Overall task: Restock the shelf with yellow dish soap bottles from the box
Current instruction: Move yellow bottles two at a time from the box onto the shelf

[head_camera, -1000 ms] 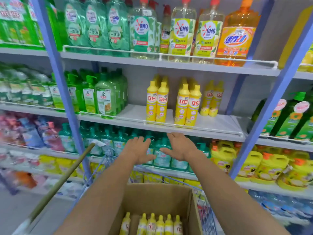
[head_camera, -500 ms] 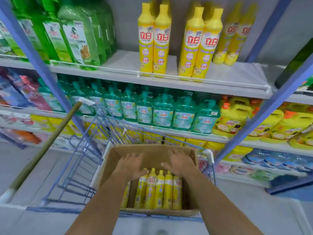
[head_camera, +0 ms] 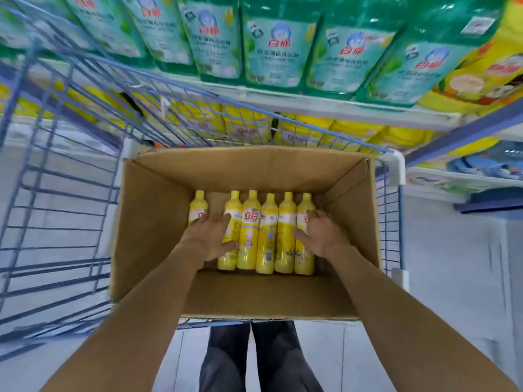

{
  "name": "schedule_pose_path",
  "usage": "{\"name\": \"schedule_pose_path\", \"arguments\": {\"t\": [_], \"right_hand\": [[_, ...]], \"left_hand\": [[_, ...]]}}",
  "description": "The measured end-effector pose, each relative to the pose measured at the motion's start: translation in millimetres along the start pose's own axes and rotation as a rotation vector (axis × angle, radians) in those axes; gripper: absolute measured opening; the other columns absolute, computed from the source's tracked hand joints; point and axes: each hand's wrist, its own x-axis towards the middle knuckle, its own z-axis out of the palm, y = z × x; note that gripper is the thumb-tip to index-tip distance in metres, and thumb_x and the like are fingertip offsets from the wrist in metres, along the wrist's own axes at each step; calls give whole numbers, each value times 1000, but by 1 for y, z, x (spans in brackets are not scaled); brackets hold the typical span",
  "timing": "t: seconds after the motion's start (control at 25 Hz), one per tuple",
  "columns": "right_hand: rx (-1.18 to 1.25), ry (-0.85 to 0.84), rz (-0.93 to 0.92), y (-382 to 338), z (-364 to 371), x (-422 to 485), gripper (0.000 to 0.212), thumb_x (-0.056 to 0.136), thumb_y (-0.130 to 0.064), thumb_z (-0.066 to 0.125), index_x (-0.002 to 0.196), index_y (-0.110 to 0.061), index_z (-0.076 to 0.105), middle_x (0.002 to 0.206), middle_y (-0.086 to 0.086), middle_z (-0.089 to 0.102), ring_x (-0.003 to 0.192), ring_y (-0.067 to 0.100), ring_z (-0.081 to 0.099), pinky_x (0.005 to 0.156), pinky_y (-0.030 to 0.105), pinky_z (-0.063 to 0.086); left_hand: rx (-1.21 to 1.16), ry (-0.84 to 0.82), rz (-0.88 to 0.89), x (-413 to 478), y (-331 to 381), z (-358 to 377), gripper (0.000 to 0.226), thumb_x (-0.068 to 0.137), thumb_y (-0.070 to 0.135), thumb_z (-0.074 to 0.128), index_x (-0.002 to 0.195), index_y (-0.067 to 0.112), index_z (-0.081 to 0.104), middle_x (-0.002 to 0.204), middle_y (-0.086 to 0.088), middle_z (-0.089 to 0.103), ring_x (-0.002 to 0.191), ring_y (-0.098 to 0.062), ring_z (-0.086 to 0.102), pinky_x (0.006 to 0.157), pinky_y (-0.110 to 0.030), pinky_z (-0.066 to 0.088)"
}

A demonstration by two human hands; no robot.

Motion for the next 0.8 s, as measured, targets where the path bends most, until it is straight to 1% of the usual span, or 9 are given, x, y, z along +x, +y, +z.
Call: {"name": "schedule_pose_path", "arguments": {"t": [0.12,0.24,0.36,0.48,0.56,0.64,0.72,0.8], "right_hand": [[34,38,69,15,19,40,59,98,-53,51,135,-8,50,139,15,50,128,34,49,97,39,43],[95,51,158,25,35,73,60,97,-52,54,134,-5,51,136,20,52,127,37,51,97,39,44],[195,75,232,31,52,101,60,92,-48,63,132,-5,53,131,23,55,122,40,54,94,40,46],[284,118,246,39,62,118,51,85,-42,74,120,-7,62,121,20,64,114,40,61,88,39,49],[369,115,259,44,64,126,48,81,-41,79,115,-9,67,117,16,71,113,36,64,88,37,50],[448,110,300,47,63,130,48,78,-39,83,114,-11,69,117,12,72,115,33,64,91,32,49],[515,119,336,46,61,129,49,76,-36,85,115,-12,68,117,10,73,116,29,64,90,27,46],[558,151,344,40,58,118,56,72,-33,89,119,-13,67,115,8,73,113,25,65,90,25,46]], "left_hand": [[-39,20,13,50,-18,16,73,90,58,58,146,19,34,147,-10,42,138,-34,37,105,-46,39],[-120,12,0,96,-28,37,75,91,57,59,146,12,34,144,-15,44,132,-38,43,103,-46,43],[-238,50,-53,134,-29,60,84,88,57,64,146,6,31,141,-22,48,127,-43,49,99,-48,46],[-375,142,-140,154,-26,77,81,83,46,74,144,7,37,136,-22,54,125,-43,52,98,-49,47],[-517,188,-184,162,-26,81,76,79,39,80,140,10,44,131,-18,59,122,-40,55,97,-43,47],[-668,199,-231,164,-25,80,73,75,32,84,136,13,50,123,-14,65,116,-34,60,93,-37,48],[-752,183,-265,160,-25,77,76,71,27,88,135,13,50,118,-12,67,111,-31,63,87,-32,50],[-811,170,-261,147,-25,70,76,68,21,90,132,15,49,113,-10,67,105,-28,64,82,-29,48]]}}
